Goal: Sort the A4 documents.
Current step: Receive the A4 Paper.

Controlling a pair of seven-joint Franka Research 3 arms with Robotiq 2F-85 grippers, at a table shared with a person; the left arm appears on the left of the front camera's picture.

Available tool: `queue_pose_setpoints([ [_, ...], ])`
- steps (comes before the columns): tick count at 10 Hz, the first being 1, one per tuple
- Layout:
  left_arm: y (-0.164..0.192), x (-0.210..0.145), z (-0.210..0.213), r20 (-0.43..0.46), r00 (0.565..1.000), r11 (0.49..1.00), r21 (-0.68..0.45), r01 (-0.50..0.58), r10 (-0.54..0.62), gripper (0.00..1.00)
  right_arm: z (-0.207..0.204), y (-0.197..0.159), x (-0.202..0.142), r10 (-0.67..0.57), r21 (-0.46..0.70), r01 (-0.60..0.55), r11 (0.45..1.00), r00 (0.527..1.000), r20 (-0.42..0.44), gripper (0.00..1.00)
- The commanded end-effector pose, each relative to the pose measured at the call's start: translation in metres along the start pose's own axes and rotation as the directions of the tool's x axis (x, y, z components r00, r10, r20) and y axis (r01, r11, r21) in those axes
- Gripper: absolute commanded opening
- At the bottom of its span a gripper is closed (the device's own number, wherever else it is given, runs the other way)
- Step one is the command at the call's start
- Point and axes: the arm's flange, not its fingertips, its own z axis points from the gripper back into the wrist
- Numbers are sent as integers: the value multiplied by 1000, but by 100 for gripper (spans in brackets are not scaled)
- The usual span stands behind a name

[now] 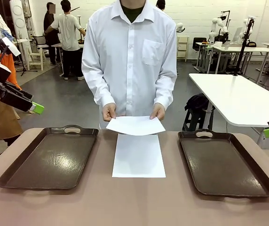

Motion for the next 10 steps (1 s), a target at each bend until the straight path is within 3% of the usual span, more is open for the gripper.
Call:
queue_pose_setpoints([
  [1, -1, 0, 0, 0, 1000, 1000, -6, 13, -13, 100, -2, -3, 0, 4, 13, -5, 1000, 1000, 16, 100],
  [10, -1, 0, 0, 0, 1000, 1000, -6, 13, -13, 100, -2, -3, 0, 4, 13, -5, 1000, 1000, 16, 100],
])
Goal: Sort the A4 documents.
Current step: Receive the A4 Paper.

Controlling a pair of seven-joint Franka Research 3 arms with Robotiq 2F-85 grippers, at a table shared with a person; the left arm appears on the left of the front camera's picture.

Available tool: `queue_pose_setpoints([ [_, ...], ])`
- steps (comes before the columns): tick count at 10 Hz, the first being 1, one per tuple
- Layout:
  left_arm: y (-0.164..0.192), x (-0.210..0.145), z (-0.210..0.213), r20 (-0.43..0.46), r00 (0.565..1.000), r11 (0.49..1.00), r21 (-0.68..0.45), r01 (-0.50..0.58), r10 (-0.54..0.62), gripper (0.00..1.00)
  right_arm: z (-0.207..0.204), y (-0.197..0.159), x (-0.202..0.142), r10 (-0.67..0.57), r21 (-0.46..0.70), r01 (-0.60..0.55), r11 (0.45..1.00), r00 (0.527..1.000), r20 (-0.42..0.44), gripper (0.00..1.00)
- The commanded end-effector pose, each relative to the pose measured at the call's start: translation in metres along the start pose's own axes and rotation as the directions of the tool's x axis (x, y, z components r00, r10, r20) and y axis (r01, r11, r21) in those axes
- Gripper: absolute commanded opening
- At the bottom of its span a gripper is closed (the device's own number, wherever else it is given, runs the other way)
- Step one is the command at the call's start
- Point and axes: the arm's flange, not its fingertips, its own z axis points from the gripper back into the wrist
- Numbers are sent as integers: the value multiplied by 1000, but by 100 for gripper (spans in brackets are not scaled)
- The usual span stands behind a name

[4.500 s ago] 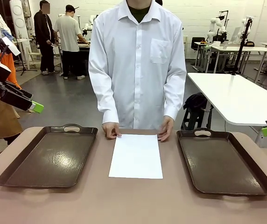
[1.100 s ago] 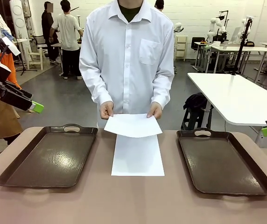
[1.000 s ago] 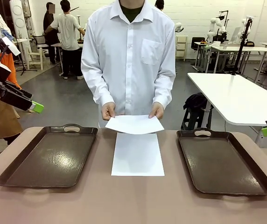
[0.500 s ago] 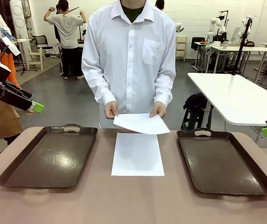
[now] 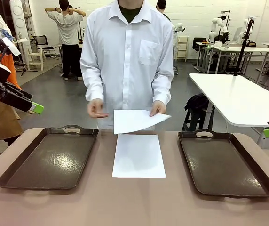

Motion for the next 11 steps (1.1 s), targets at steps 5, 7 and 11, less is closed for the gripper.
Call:
queue_pose_setpoints([
  [5, -1, 0, 0, 0, 1000, 1000, -6, 13, -13, 100, -2, -3, 0, 4, 13, -4, 1000, 1000, 16, 100],
  [7, -1, 0, 0, 0, 1000, 1000, -6, 13, -13, 100, -2, -3, 0, 4, 13, -4, 1000, 1000, 16, 100],
  [11, -1, 0, 0, 0, 1000, 1000, -6, 13, -13, 100, -2, -3, 0, 4, 13, -4, 1000, 1000, 16, 100],
])
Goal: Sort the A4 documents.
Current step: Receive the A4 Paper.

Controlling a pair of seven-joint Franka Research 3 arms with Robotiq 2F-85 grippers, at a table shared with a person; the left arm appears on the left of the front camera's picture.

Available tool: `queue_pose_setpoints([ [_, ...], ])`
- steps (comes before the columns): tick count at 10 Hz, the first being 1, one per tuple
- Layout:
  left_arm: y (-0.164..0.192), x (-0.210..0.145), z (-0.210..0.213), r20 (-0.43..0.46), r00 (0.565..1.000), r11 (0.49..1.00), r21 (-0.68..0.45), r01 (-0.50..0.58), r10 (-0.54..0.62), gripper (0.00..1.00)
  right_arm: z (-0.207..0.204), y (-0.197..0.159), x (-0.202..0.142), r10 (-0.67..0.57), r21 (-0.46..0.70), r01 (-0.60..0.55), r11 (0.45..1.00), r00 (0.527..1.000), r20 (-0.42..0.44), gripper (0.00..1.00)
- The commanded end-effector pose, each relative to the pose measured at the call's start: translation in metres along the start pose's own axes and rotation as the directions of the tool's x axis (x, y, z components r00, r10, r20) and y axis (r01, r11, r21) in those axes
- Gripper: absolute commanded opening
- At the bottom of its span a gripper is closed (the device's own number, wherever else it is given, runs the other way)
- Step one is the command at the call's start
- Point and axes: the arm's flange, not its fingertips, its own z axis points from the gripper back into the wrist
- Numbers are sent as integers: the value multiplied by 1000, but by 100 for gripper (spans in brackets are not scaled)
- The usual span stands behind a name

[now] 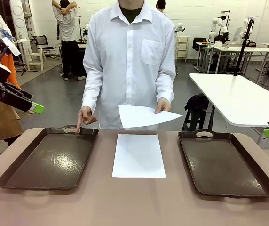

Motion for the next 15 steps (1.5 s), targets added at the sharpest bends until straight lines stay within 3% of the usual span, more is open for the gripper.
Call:
queue_pose_setpoints([
  [1, -1, 0, 0, 0, 1000, 1000, -6, 13, -13, 100, -2, -3, 0, 4, 13, -4, 1000, 1000, 16, 100],
  [3, 0, 0, 0, 0, 1000, 1000, 0, 0, 0, 100, -2, -3, 0, 4, 13, -4, 1000, 1000, 16, 100],
  [5, 15, -3, -33, 34, 993, 984, -140, -111, 117, 100, -2, -3, 0, 4, 13, -4, 1000, 1000, 16, 100],
  [9, 60, 5, -117, 83, 906, 841, -414, -348, 415, 100, -2, -3, 0, 4, 13, -4, 1000, 1000, 16, 100],
  [12, 87, 24, -181, 14, 845, 718, -535, -445, 534, 100, -2, -3, 0, 4, 13, -4, 1000, 1000, 16, 100],
  [15, 100, 45, -244, -84, 788, 619, -571, -540, 610, 100, -2, -3, 0, 4, 13, -4, 1000, 1000, 16, 100],
])
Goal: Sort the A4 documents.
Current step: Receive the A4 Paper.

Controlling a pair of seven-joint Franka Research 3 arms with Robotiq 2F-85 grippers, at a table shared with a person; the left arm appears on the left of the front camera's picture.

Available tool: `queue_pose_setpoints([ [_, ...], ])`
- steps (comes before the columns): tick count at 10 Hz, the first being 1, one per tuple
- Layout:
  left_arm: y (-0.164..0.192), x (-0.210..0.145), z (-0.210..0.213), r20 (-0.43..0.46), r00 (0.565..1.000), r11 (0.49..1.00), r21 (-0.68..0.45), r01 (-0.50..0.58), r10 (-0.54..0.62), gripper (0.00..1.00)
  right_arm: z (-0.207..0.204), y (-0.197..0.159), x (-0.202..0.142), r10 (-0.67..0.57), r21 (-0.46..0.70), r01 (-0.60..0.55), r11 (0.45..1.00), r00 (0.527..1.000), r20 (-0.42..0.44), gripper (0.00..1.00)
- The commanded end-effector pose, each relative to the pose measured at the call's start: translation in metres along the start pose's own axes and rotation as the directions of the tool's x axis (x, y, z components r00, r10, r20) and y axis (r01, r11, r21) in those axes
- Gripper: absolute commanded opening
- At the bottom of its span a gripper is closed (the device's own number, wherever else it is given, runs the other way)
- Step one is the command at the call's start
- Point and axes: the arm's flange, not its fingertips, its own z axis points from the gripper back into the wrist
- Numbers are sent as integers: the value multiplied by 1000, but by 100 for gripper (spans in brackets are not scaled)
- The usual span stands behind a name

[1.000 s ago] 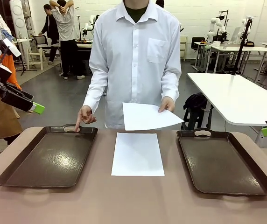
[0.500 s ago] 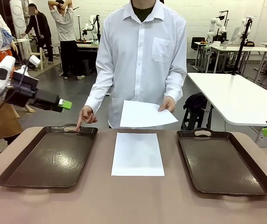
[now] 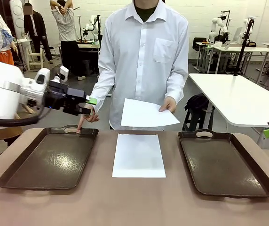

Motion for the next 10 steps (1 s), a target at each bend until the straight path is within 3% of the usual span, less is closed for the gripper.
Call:
queue_pose_setpoints([
  [1, 8, 33, -21, -28, 999, 999, 31, -35, 35, 100, -2, -2, 1, 6, 16, -7, 1000, 1000, 24, 100],
  [4, 19, 38, -46, -7, 987, 982, -99, -159, 159, 100, -2, -2, 1, 6, 16, -7, 1000, 1000, 24, 100],
  [10, 31, 37, -92, -82, 935, 910, -213, -354, 345, 100, -2, -2, 1, 6, 16, -7, 1000, 1000, 24, 100],
])
